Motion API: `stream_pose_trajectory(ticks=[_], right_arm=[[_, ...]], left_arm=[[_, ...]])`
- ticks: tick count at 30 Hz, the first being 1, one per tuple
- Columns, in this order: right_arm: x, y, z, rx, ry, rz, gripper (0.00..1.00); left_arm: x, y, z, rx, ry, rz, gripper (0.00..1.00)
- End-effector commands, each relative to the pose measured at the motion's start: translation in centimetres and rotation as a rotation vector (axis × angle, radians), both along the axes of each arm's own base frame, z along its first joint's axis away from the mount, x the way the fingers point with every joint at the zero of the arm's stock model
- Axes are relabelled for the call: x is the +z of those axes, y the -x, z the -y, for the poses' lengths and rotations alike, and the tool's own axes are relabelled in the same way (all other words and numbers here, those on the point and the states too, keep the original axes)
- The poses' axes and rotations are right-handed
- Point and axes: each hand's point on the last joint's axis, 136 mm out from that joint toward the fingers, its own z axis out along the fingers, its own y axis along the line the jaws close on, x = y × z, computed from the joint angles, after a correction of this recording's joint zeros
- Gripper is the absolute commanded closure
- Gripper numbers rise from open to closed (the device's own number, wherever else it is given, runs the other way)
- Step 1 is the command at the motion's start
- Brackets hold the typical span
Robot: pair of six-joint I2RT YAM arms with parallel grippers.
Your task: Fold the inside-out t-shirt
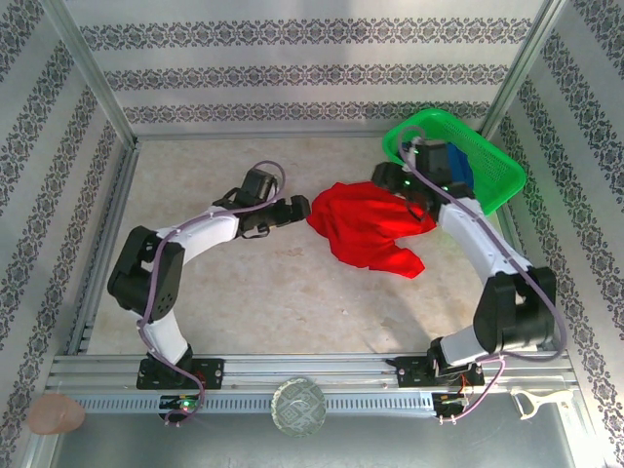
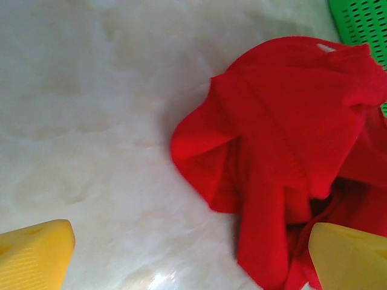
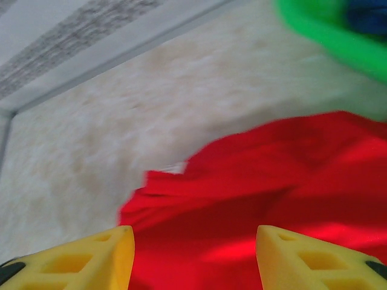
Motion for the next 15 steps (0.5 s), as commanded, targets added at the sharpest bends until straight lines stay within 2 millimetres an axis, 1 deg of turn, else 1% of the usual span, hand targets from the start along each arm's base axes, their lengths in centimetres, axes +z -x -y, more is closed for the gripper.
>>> stream_pose_trajectory(ticks=[1, 3, 6, 7, 10, 12, 14, 15], right_arm=[[-2.2, 2.0, 3.4, -0.088, 0.018, -0.055, 0.43], [-3.0, 2.9, 4.9, -0.123, 0.015, -0.070, 0.43], [-3.5, 3.9, 6.1, -0.144, 0.028, -0.076, 0.41], [-3.7, 4.1, 6.3, -0.147, 0.032, -0.082, 0.40], [-4.0, 4.6, 6.6, -0.147, 0.041, -0.091, 0.39], [-4.0, 4.8, 6.7, -0.148, 0.040, -0.093, 0.39], [-3.8, 4.9, 6.6, -0.143, 0.038, -0.091, 0.39], [-3.9, 4.9, 6.6, -0.141, 0.036, -0.092, 0.39]], left_arm=[[1.3, -2.4, 2.7, 0.030, 0.079, 0.049, 0.01], [1.0, -3.0, 4.0, 0.033, 0.102, 0.042, 0.01], [0.2, -3.6, 5.5, 0.049, 0.147, 0.033, 0.00], [0.0, -3.8, 5.8, 0.054, 0.161, 0.035, 0.03], [-0.3, -4.4, 6.9, 0.055, 0.207, 0.035, 0.23], [-0.4, -4.8, 7.3, 0.061, 0.233, 0.039, 0.49], [-0.4, -5.1, 7.4, 0.073, 0.248, 0.043, 0.69], [-0.4, -5.2, 7.4, 0.080, 0.252, 0.048, 0.77]])
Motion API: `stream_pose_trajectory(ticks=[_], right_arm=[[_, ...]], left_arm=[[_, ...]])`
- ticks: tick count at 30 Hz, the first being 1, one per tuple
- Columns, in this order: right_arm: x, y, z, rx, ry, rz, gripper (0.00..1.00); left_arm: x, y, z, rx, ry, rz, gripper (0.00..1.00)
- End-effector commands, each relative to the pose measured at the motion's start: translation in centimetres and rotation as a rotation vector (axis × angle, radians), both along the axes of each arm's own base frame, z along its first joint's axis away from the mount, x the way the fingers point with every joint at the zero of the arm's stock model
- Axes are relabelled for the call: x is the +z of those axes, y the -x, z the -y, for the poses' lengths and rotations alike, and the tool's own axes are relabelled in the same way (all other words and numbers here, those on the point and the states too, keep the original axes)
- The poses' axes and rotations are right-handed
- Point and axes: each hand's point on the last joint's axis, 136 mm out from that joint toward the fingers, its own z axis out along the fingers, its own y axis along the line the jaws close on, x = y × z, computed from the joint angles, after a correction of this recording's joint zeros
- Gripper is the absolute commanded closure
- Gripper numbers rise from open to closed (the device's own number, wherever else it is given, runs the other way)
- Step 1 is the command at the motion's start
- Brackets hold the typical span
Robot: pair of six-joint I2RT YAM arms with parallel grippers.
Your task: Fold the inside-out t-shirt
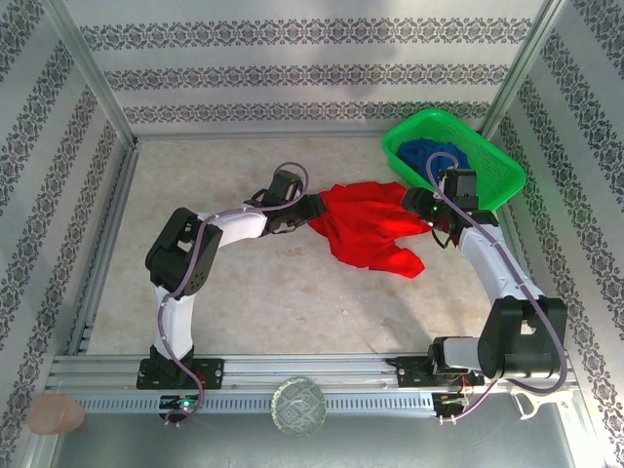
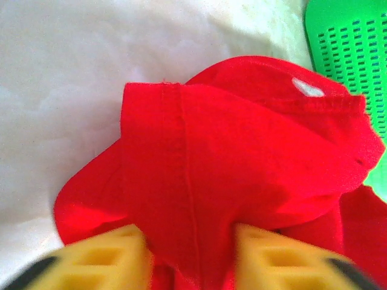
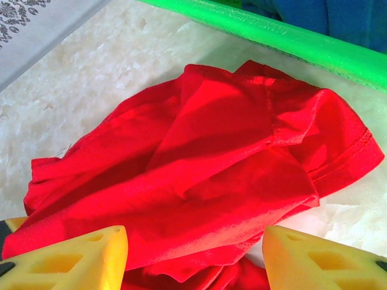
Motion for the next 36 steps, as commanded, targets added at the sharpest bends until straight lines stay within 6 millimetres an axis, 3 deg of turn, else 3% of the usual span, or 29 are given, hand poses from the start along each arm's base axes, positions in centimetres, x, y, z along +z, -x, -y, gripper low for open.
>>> stream_pose_trajectory(ticks=[1, 2, 3, 5, 8, 13, 17, 23, 28, 36], right_arm=[[0.1, 0.6, 0.1, 0.010, 0.006, 0.002, 0.39], [0.2, 0.6, 0.1, 0.011, 0.006, 0.004, 0.39], [0.3, 0.6, 0.1, 0.011, 0.004, 0.007, 0.39], [0.5, 0.6, 0.0, 0.013, 0.001, 0.009, 0.39], [1.1, 0.4, -0.1, 0.013, -0.010, 0.022, 0.38], [1.6, -0.3, -0.7, 0.018, -0.027, 0.037, 0.38], [1.1, -1.3, -1.9, 0.035, -0.024, 0.029, 0.38], [-0.7, -4.1, -4.7, 0.080, -0.021, -0.009, 0.35], [-2.8, -7.2, -9.0, 0.165, -0.042, -0.065, 0.34], [-6.6, -12.1, -16.6, 0.288, -0.041, -0.160, 0.32]], left_arm=[[2.7, -1.6, 1.4, 0.024, 0.089, 0.078, 0.86], [3.0, -1.6, 1.3, 0.026, 0.087, 0.083, 0.97], [3.4, -1.6, 1.2, 0.028, 0.084, 0.091, 1.00], [4.8, -1.7, 0.6, 0.021, 0.076, 0.119, 1.00], [8.7, -1.4, -1.1, 0.000, 0.079, 0.172, 1.00], [15.9, 0.2, -5.9, -0.064, 0.096, 0.233, 1.00], [18.1, 1.7, -10.2, -0.074, 0.089, 0.240, 1.00], [15.5, 3.1, -14.4, -0.049, 0.054, 0.180, 1.00], [12.5, 4.0, -15.2, -0.048, 0.033, 0.125, 1.00], [12.0, 4.9, -16.0, -0.014, 0.014, 0.128, 1.00]])
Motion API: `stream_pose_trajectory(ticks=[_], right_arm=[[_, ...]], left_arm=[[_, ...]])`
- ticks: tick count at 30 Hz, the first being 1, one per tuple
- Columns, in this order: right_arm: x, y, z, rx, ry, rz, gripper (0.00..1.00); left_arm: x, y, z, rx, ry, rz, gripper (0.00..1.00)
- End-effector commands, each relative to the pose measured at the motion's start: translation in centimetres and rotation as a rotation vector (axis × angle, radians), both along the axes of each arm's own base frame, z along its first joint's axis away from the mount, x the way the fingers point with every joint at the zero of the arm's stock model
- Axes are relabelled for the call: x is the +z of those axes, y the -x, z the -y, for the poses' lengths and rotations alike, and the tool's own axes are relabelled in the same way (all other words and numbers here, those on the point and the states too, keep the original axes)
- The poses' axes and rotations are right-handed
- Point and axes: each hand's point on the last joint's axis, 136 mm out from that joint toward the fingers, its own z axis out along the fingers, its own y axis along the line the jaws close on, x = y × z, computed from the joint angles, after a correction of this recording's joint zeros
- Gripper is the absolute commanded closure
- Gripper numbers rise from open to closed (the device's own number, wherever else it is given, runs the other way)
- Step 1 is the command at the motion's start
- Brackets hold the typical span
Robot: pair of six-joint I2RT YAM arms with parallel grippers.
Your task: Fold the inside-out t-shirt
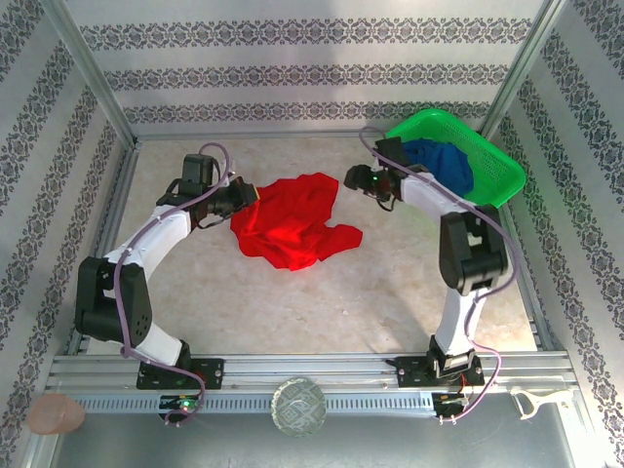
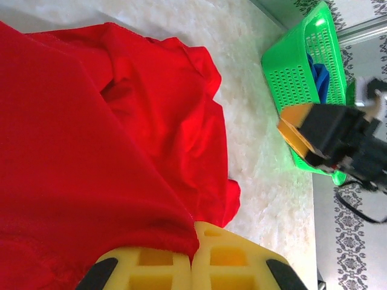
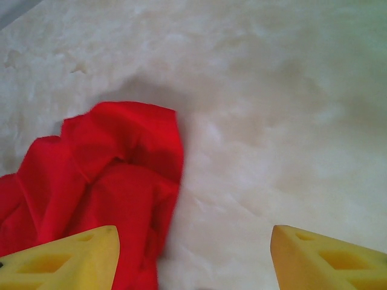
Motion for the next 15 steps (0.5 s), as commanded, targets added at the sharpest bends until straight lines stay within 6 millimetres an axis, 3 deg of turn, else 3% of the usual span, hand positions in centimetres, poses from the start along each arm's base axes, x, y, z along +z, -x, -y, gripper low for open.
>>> stream_pose_trajectory(ticks=[1, 11, 15], right_arm=[[-1.0, -0.8, -3.3, 0.052, -0.009, -0.046, 0.32], [-3.9, -3.1, -10.7, 0.142, 0.010, -0.090, 0.31], [-5.0, -3.9, -12.8, 0.150, -0.009, -0.119, 0.39]], left_arm=[[1.2, 0.4, -0.5, 0.000, -0.005, 0.045, 1.00], [1.1, 0.8, -0.5, 0.005, 0.006, 0.041, 1.00], [1.3, 0.8, -0.5, 0.011, 0.016, 0.039, 1.00]])
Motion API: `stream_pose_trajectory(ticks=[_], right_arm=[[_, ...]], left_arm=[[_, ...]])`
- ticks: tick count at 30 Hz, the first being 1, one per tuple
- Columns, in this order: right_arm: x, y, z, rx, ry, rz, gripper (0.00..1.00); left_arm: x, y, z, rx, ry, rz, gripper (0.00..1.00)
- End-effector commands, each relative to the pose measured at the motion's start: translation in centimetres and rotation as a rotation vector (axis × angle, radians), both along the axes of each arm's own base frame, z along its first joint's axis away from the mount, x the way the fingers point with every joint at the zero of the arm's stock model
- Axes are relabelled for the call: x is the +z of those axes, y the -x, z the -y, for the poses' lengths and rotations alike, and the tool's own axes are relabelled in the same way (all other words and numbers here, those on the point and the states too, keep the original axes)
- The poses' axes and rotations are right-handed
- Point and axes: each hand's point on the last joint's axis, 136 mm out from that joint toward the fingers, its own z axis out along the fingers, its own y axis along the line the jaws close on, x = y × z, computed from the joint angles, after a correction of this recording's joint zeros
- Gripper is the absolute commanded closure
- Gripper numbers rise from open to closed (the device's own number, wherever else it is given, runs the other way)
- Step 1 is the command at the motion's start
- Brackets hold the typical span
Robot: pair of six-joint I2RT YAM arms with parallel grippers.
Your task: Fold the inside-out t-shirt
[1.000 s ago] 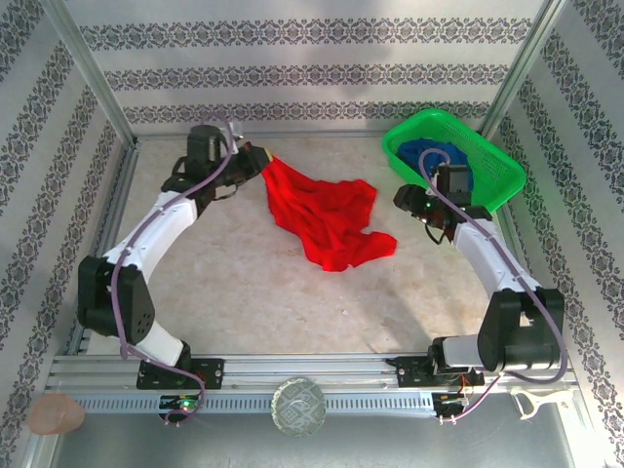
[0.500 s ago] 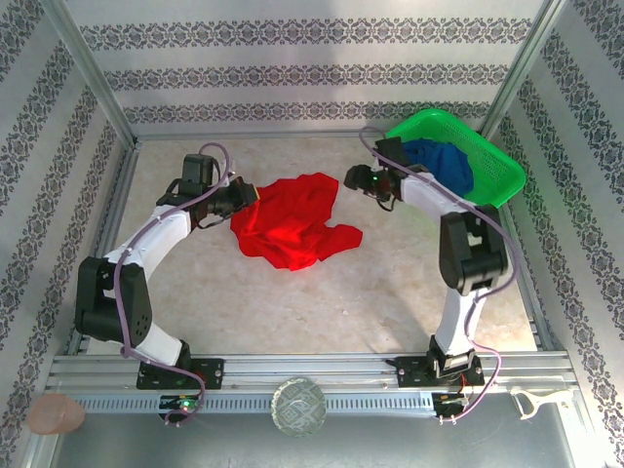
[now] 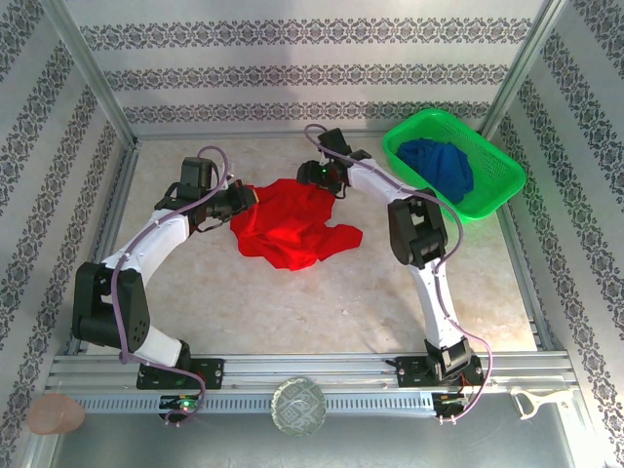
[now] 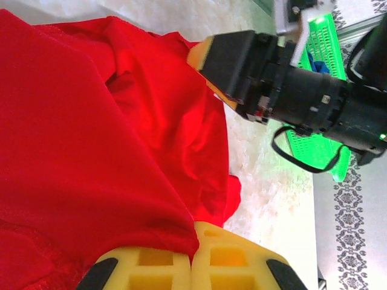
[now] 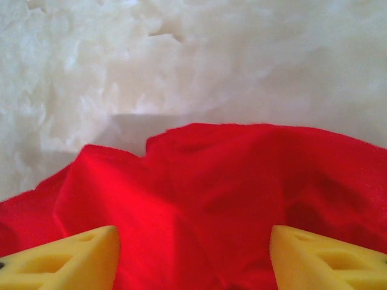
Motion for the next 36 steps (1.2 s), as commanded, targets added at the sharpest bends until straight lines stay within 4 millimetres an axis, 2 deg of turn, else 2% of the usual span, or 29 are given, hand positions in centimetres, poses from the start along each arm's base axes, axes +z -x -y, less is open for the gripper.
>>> stream_pose_trajectory(ticks=[1, 2, 4, 5, 6, 8, 11, 12, 15, 17, 19, 21, 24, 27, 33, 36], right_arm=[[-1.4, 0.4, -1.1, 0.000, -0.015, -0.079, 0.48], [-1.4, 0.3, -1.3, 0.003, -0.025, -0.083, 0.59], [-0.6, -0.2, -1.1, 0.002, -0.050, -0.082, 0.96], [0.3, -0.5, -0.8, 0.005, -0.068, -0.070, 1.00], [1.9, -1.0, -0.2, 0.001, -0.082, -0.045, 1.00], [6.9, -2.1, 1.6, -0.009, -0.115, 0.044, 1.00], [17.1, -3.1, 5.5, -0.044, -0.176, 0.222, 1.00], [21.1, -3.0, 6.9, -0.060, -0.200, 0.291, 1.00], [31.3, -1.4, 11.1, -0.099, -0.248, 0.466, 1.00], [36.1, 0.3, 13.5, -0.122, -0.265, 0.553, 1.00], [39.8, 2.4, 15.3, -0.138, -0.272, 0.625, 1.00], [41.5, 4.1, 16.1, -0.139, -0.266, 0.661, 1.00], [41.5, 5.9, 16.4, -0.132, -0.254, 0.668, 1.00], [40.3, 7.0, 16.6, -0.134, -0.252, 0.658, 1.00], [35.6, 7.9, 17.1, -0.157, -0.240, 0.592, 1.00], [34.1, 8.2, 17.0, -0.157, -0.250, 0.569, 1.00]], left_arm=[[1.5, 0.0, -0.3, 0.011, 0.020, 0.041, 1.00], [1.7, -0.1, -0.3, 0.014, 0.025, 0.043, 1.00], [2.3, -0.4, -0.4, 0.024, 0.036, 0.052, 1.00], [2.5, -0.6, -0.6, 0.031, 0.041, 0.055, 1.00], [3.1, -1.0, -1.0, 0.045, 0.050, 0.065, 1.00], [4.8, -2.1, -2.4, 0.087, 0.064, 0.095, 1.00], [9.3, -4.7, -6.0, 0.186, 0.097, 0.179, 1.00], [11.4, -5.6, -7.3, 0.218, 0.117, 0.219, 1.00], [18.1, -7.5, -10.2, 0.280, 0.170, 0.338, 1.00], [22.2, -8.0, -11.4, 0.303, 0.188, 0.419, 1.00], [26.0, -7.9, -12.0, 0.310, 0.199, 0.494, 1.00], [28.0, -7.7, -12.0, 0.310, 0.209, 0.536, 1.00], [29.0, -7.4, -12.0, 0.311, 0.230, 0.559, 1.00], [28.4, -7.0, -11.9, 0.308, 0.247, 0.554, 1.00], [27.2, -6.2, -11.8, 0.307, 0.235, 0.539, 1.00], [26.6, -6.1, -11.9, 0.310, 0.227, 0.527, 1.00]])
